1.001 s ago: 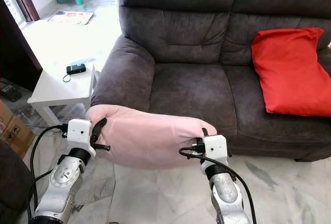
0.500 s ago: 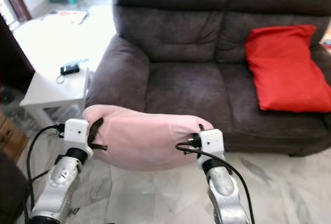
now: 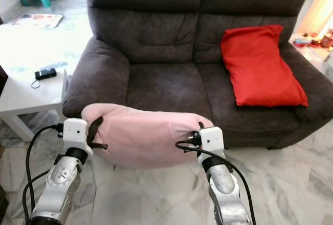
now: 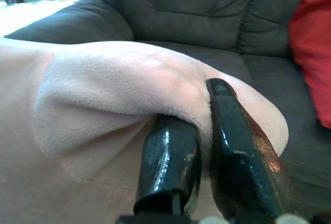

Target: Move the pillow to the sofa from floor

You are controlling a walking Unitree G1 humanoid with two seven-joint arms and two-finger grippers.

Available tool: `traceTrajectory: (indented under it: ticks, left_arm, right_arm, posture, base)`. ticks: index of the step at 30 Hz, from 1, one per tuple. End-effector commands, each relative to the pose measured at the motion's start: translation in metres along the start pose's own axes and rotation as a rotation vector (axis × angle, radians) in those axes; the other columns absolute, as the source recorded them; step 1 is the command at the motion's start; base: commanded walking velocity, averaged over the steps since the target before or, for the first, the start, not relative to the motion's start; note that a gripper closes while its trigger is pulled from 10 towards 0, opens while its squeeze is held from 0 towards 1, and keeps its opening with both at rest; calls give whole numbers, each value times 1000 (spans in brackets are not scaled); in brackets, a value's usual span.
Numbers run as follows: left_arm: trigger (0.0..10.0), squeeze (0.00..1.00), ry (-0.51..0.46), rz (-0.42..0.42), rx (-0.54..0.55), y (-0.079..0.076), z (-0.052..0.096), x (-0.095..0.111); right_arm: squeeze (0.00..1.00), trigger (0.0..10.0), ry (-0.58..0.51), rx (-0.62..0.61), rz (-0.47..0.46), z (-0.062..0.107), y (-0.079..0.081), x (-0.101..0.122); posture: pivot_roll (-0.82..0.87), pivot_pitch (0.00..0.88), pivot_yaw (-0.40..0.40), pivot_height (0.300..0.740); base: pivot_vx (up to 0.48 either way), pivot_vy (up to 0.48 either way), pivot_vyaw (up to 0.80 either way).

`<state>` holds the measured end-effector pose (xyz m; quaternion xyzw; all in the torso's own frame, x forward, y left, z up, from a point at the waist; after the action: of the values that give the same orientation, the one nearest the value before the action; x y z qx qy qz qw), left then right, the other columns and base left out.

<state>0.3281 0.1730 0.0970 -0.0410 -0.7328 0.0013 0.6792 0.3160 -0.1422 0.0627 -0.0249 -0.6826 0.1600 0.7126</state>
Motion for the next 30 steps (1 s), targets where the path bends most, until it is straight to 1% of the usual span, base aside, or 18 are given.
traceTrajectory:
  ticks: [1, 6, 9, 10, 11, 13, 16, 17, 19, 20, 22, 23, 24, 26, 27, 30]
  left_arm:
    - [10000, 0, -58, 6, 15, 4, 0, 13]
    - [10000, 0, -87, 16, 13, 4, -2, 22]
    - [10000, 0, -122, -26, 7, 4, -4, 32]
    - [10000, 0, -163, -52, 5, 4, -4, 43]
    - [10000, 0, -163, -52, 5, 4, -4, 43]
    - [10000, 0, -205, -70, 6, 4, -5, 55]
    - [10000, 0, -272, -109, 18, 5, -7, 75]
    - [10000, 0, -272, -109, 18, 5, -7, 75]
    - [10000, 0, -301, -116, 28, 5, -7, 82]
    - [10000, 0, -315, -122, 27, 3, -7, 86]
    - [10000, 0, -322, -125, 26, 3, -6, 88]
    - [10000, 0, -341, -151, 19, 1, -6, 93]
    - [10000, 0, -348, -162, 16, 0, -6, 95]
    - [10000, 0, -381, -174, 19, 0, -6, 106]
    - [10000, 0, -381, -174, 19, 0, -6, 106]
    - [10000, 0, -406, -189, 22, 0, -8, 116]
  right_arm:
    - [0, 10000, -79, -15, 6, -5, -5, 20]
    - [0, 10000, -95, -15, -5, -7, -3, 25]
    - [0, 10000, -127, -30, -15, -9, -5, 33]
    - [0, 10000, -176, -46, -23, -9, -7, 44]
    - [0, 10000, -176, -46, -23, -9, -7, 44]
    - [0, 10000, -230, -56, -33, -8, -10, 56]
    - [0, 10000, -293, -70, -16, -10, -12, 73]
    - [0, 10000, -293, -70, -16, -10, -12, 73]
    - [0, 10000, -322, -82, -10, -10, -13, 79]
    - [0, 10000, -348, -92, -5, -11, -14, 86]
    - [0, 10000, -361, -96, -5, -11, -15, 89]
    - [0, 10000, -393, -96, 12, -10, -15, 98]
    - [0, 10000, -403, -96, 16, -10, -14, 101]
    - [0, 10000, -445, -109, -5, -11, -17, 114]
    - [0, 10000, -445, -109, -5, -11, -17, 114]
    - [0, 10000, -463, -113, -1, -12, -18, 120]
  posture:
    - [128, 65, -75, 740]
    - [130, 67, -75, 740]
    - [130, 72, -72, 740]
    - [131, 73, -71, 740]
    - [131, 73, -71, 740]
    - [131, 73, -71, 740]
    - [133, 74, -70, 740]
    - [133, 74, -70, 740]
    - [139, 70, -71, 740]
    - [139, 70, -70, 740]
    - [139, 70, -70, 740]
    - [136, 65, -70, 740]
    - [136, 63, -70, 740]
    - [137, 57, -70, 740]
    - [137, 57, -70, 740]
    - [139, 50, -71, 740]
  base:
    - [0, 0, 0]
    - [0, 0, 0]
    - [0, 0, 0]
    - [270, 0, 0]
    - [270, 0, 0]
    - [277, 0, 0]
    - [282, 0, 0]
    - [285, 0, 0]
    - [287, 0, 0]
    - [300, 0, 0]
    - [300, 0, 0]
    - [307, 0, 0]
    - [307, 0, 0]
    - [326, 0, 0]
    - [326, 0, 0]
    - [328, 0, 0]
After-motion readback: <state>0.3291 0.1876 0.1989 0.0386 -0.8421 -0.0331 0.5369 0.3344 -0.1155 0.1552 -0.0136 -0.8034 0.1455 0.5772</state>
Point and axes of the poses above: a point about 5 cm out from each wrist's last joint towards the gripper, its own z axis pointing back from the gripper into the wrist, its own x axis along the axis of the wrist's last joint, y = z × x, the point moved 4 cm from there along -z, pointing out of the wrist towards the gripper, and after that the axes turned 10 degrees about z, right-handed, at the moved point
